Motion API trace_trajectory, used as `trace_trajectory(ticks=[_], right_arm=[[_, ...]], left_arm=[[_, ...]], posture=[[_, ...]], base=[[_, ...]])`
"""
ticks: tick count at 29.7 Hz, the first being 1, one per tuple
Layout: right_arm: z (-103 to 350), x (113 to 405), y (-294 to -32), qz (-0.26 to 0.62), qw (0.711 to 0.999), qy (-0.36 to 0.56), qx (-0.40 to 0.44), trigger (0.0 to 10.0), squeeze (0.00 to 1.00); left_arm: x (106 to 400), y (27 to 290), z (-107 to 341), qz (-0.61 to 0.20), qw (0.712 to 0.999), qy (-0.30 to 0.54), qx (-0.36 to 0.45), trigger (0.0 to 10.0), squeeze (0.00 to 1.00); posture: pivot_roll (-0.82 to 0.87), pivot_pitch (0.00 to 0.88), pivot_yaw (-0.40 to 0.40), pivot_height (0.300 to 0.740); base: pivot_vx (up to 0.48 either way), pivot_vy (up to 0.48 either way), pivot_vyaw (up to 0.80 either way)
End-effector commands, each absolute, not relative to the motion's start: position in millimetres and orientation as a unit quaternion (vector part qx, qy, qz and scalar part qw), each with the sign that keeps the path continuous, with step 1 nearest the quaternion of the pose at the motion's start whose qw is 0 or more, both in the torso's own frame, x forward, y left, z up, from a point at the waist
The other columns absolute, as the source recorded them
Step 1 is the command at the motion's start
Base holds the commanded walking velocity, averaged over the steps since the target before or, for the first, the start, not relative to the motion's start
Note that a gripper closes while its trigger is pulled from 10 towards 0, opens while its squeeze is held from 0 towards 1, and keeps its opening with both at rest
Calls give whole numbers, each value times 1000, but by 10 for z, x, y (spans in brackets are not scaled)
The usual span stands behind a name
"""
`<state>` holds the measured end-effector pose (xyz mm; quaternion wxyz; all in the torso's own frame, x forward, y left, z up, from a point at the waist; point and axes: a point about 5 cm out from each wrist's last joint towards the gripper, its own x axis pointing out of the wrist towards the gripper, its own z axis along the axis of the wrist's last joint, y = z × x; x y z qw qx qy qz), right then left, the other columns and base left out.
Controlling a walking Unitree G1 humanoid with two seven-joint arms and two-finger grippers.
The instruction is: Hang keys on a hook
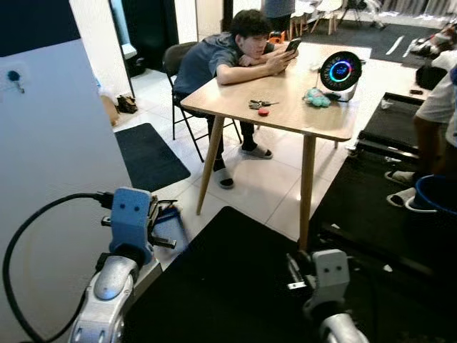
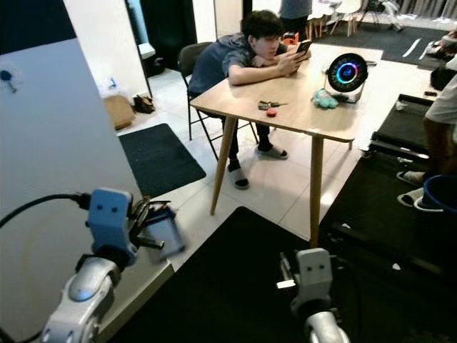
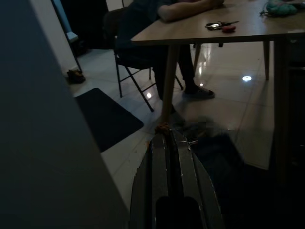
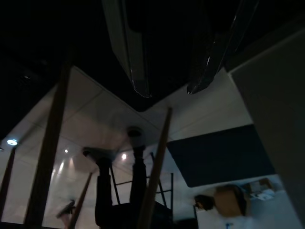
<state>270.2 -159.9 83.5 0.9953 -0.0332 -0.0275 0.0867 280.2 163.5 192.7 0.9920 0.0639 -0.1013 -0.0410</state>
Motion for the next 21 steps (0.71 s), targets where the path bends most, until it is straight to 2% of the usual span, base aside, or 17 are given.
trace_trajectory(ticks=[1, 12, 15, 21], right_arm=[[812, 2682, -1604, 87, 996, -22, -30, 10000, 0], [835, 2705, -1585, 94, 994, -26, -42, 10000, 0], [836, 2705, -1584, 95, 994, -27, -40, 10000, 0], [835, 2706, -1573, 98, 994, -26, -43, 10000, 0]], left_arm=[[2794, 1660, 1917, -36, 992, -97, 74, 10000, 0], [2804, 1637, 1910, -42, 992, -94, 78, 10000, 0], [2807, 1640, 1907, -41, 992, -94, 78, 10000, 0], [2810, 1638, 1902, -41, 992, -94, 78, 10000, 0]], posture=[[69, 140, 72, 740], [66, 136, 73, 740], [65, 135, 73, 740], [64, 131, 72, 740]], base=[[0, 0, 0], [0, 0, 0], [0, 0, 419], [0, 0, 800]])
